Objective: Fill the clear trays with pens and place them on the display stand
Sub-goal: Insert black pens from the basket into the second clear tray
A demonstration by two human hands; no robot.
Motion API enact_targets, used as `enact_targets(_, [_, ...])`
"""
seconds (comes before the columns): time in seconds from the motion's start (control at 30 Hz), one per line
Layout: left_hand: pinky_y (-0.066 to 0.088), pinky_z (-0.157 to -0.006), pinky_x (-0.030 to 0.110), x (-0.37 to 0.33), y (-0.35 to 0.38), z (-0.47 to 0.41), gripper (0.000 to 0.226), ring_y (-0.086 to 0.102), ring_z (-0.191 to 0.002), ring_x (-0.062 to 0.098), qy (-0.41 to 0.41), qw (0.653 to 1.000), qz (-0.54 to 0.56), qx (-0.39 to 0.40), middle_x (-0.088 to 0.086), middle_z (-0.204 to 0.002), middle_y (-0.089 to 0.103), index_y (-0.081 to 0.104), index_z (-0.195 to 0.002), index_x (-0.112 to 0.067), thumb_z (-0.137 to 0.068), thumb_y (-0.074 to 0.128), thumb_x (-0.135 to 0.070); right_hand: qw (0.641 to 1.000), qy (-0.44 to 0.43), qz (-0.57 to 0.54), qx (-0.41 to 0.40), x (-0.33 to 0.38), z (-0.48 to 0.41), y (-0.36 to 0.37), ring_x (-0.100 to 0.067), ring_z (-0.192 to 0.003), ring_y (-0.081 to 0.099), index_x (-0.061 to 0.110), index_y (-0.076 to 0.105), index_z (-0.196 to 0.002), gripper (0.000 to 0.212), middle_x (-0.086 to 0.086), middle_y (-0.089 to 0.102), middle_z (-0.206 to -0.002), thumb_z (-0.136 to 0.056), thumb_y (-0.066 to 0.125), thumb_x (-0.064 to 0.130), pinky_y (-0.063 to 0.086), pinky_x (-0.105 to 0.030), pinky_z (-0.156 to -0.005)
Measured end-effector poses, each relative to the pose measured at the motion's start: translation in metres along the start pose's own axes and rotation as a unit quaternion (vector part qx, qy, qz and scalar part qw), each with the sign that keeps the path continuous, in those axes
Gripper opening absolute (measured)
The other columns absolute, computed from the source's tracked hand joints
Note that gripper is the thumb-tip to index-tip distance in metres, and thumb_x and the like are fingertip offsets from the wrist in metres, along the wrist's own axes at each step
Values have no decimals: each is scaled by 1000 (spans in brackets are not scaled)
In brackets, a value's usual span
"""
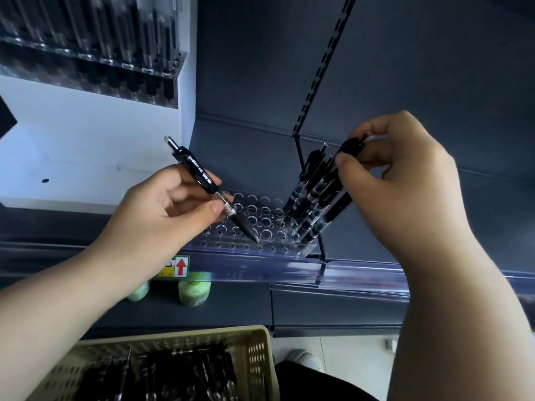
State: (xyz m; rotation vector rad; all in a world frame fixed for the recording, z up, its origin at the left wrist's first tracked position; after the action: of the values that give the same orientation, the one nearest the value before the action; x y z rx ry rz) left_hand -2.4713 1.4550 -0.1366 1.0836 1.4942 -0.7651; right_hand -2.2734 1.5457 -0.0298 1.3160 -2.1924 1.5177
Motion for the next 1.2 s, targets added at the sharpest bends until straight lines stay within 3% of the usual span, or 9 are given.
enact_targets(0.17, [52, -67, 13, -1, 0, 2, 24, 72, -80, 13, -2, 1000, 17, -10, -3, -87, 74, 68, -85, -37, -70, 67, -18, 999, -8, 30, 12, 0, 0, 5, 5, -76, 56, 28, 62, -85, 10, 23, 58, -69, -80, 66, 20, 37, 1, -61])
enact_targets(0.37, [52, -69, 15, 0, -1, 3, 23, 72, -82, 14, -9, 1000, 10, -13, -3, -88, 74, 68, -87, -38, -71, 68, -21, 993, -25, 108, 38, -2, 1, 13, -8, -88, 52, 25, 71, -96, 15, 25, 47, -77, -81, 68, 24, 33, -14, -72])
enact_targets(0.57, [53, -71, 16, 2, 0, 1, 22, 71, -83, 16, -15, 1000, 10, -19, -1, -88, 74, 68, -87, -35, -68, 68, -25, 995, -20, 98, 32, -5, 0, 16, -3, -78, 48, 25, 69, -94, 19, 24, 52, -73, -78, 71, 16, 32, 0, -66])
enact_targets(0.7, [52, -69, 13, -1, 2, 3, 25, 71, -82, 14, -15, 1000, 1, -26, -3, -87, 74, 66, -89, -29, -77, 67, -7, 995, -22, 92, 27, -5, 0, 15, -3, -78, 50, 27, 71, -93, 17, 28, 51, -71, -78, 72, 18, 34, -1, -67])
enact_targets(0.83, [48, -70, 7, -23, 21, 3, 30, 69, -84, 2, 29, 998, -48, -1, -12, -90, 73, 66, -94, -32, -79, 68, -6, 998, -15, 61, 10, -5, -2, 10, -5, -80, 54, 29, 69, -96, 20, 20, 61, -77, -78, 72, 21, 40, -10, -68])
enact_targets(1.07, [46, -69, 5, -31, 75, -8, 24, 66, -76, -1, 58, 990, -124, 39, -7, -81, 71, 66, -90, -23, -78, 71, -3, 999, -9, 32, 0, -7, -4, 6, 0, -71, 54, 30, 69, -94, 16, 24, 59, -75, -80, 70, 22, 38, -2, -62])
enact_targets(1.2, [44, -66, 2, -28, 86, -12, 40, 63, -70, -7, 74, 982, -168, 44, -17, -74, 66, 59, -81, -36, -76, 72, 1, 1000, -6, 26, 11, -10, -4, 7, 5, -68, 55, 30, 69, -92, 15, 22, 60, -74, -80, 68, 21, 38, -1, -62])
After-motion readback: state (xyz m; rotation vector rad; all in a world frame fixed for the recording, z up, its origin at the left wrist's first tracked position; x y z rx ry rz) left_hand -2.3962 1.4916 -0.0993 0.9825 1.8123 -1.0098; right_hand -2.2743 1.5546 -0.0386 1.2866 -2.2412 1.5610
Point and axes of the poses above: each hand's wrist, its own z-axis away from the middle knuckle, its own y-axis out of the palm, x = y × z, the point moved 5 cm from there along -z, towards the middle knuckle
